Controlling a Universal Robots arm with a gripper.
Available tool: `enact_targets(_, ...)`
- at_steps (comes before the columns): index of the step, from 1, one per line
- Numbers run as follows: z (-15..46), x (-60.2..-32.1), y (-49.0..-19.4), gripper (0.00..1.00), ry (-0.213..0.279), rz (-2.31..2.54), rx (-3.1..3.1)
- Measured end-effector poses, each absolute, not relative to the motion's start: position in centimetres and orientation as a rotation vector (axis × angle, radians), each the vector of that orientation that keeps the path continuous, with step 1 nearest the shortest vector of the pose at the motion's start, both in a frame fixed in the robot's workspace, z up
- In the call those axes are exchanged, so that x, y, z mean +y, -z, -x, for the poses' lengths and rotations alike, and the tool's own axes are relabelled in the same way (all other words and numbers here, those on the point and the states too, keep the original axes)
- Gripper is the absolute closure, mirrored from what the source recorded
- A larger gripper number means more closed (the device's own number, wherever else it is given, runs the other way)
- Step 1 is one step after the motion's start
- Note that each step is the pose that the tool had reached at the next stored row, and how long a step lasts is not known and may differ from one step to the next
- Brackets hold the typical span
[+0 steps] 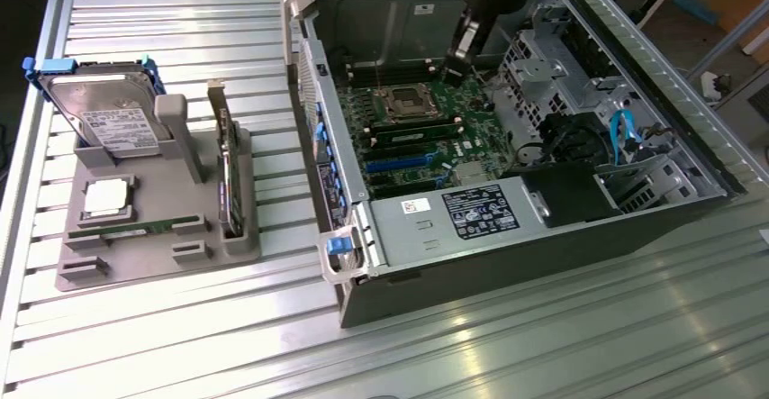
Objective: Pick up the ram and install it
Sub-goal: 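Press down the ram until it locks into place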
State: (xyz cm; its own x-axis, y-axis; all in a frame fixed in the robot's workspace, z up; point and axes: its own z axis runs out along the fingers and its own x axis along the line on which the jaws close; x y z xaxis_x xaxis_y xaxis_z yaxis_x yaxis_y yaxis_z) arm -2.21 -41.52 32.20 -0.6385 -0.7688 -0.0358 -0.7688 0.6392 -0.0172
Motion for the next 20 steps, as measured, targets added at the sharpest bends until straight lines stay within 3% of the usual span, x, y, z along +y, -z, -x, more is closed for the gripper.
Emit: enact_targets(20, 2.21, -41.52, -32.13, 0.89, 0.023, 0.777, 3.007)
